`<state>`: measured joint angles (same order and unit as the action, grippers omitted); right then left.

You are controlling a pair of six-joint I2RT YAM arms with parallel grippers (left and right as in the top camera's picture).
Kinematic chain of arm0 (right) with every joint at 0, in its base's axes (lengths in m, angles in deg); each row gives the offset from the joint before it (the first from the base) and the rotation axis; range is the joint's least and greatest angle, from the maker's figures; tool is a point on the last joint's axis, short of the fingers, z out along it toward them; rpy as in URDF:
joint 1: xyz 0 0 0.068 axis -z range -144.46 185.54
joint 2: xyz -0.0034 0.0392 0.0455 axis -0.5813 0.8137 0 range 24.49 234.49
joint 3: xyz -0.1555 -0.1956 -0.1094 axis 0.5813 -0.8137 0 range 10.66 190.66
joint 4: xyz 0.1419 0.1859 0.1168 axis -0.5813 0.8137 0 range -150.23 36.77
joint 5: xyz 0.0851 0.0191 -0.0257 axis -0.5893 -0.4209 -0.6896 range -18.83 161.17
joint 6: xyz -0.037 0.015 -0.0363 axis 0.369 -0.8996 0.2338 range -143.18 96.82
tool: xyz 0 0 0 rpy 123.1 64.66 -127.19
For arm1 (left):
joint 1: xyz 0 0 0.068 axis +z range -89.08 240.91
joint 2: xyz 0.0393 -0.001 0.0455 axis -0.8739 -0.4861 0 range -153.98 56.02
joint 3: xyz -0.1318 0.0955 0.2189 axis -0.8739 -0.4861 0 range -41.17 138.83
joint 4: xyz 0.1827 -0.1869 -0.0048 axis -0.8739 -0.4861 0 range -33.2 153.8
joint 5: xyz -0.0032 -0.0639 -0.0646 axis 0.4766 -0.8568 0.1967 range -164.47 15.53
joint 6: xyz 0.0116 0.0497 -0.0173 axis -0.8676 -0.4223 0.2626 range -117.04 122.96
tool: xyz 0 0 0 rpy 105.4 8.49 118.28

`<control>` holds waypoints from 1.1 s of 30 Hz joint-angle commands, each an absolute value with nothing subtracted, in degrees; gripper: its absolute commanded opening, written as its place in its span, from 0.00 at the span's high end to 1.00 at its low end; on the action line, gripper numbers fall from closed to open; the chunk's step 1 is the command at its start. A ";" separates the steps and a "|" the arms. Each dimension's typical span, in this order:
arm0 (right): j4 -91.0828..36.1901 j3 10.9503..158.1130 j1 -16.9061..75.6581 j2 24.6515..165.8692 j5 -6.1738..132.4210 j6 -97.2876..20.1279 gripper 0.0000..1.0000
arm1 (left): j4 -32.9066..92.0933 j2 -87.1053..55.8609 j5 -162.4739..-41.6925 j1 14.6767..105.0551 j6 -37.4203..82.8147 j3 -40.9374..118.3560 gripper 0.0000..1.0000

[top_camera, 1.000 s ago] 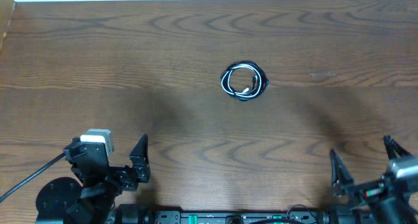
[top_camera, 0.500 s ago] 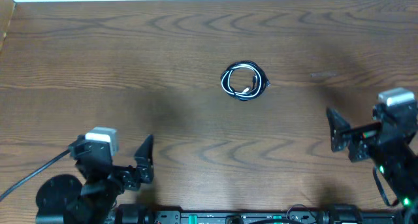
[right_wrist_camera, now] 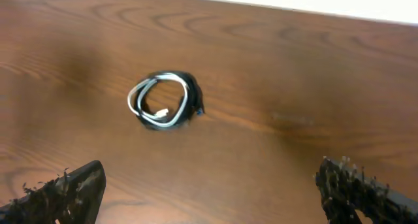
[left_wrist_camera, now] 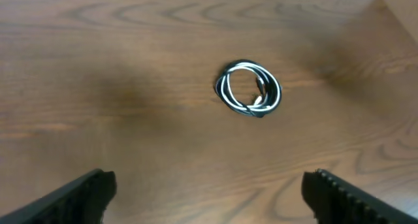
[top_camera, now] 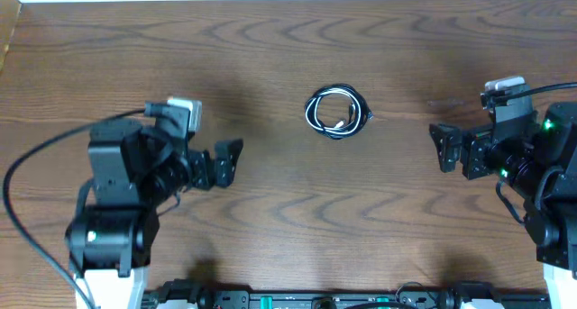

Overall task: Untangle cables
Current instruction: 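Raise both arms and move grippers toward the cable coil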

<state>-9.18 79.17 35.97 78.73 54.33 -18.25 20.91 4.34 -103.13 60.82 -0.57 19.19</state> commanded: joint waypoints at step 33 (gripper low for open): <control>-9.69 74.90 36.21 83.49 70.37 -32.00 0.01 | 34.15 8.48 -84.53 52.73 -1.90 11.37 0.02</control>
